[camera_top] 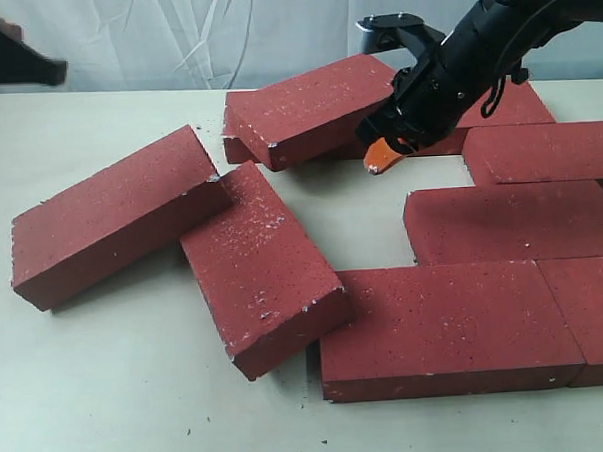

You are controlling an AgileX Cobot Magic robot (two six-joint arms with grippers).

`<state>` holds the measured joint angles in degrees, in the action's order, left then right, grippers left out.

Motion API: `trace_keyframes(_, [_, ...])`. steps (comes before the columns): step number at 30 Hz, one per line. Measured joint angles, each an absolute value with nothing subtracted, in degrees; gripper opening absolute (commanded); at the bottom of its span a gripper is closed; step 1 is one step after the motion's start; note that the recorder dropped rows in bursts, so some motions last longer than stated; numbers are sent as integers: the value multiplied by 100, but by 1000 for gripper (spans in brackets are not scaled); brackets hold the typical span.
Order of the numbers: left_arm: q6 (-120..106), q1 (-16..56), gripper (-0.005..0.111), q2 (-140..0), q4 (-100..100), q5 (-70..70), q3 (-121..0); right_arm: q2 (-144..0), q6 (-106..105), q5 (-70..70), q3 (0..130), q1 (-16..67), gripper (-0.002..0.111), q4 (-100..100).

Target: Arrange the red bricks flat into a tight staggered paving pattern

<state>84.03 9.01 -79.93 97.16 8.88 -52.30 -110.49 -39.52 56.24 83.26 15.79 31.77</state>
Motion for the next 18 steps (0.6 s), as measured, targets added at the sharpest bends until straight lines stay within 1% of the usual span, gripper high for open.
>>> trace_keyframes(2, [7932,972,0,-7993,9539,1706,-5379,-11049,-4008,5614,8326,1657,-1,3115])
trace_keyframes(4, [6870,1017,0,-7993,9012,2484,-5468,-11049,-4020,5585,8326,1712,-1,3077])
trace_keyframes(7, [4915,1018,0,-7993,7611,3477,-5622,-11049,-4029,5411,8267,1715,-1,3053])
trace_keyframes(9, [3630,995,0,-7993,6430,3976,-5711,-11049,-4029,5137,8154,1715,-1,3037])
trace_keyframes(14, [1671,982,0,-7993,3504,4778,-5952,-11049,-4043,4430,7903,1725,-1,3012])
trace_keyframes(18, [56,1027,0,-7993,935,5310,-6003,-11049,-4043,4331,7877,1725,-1,3073])
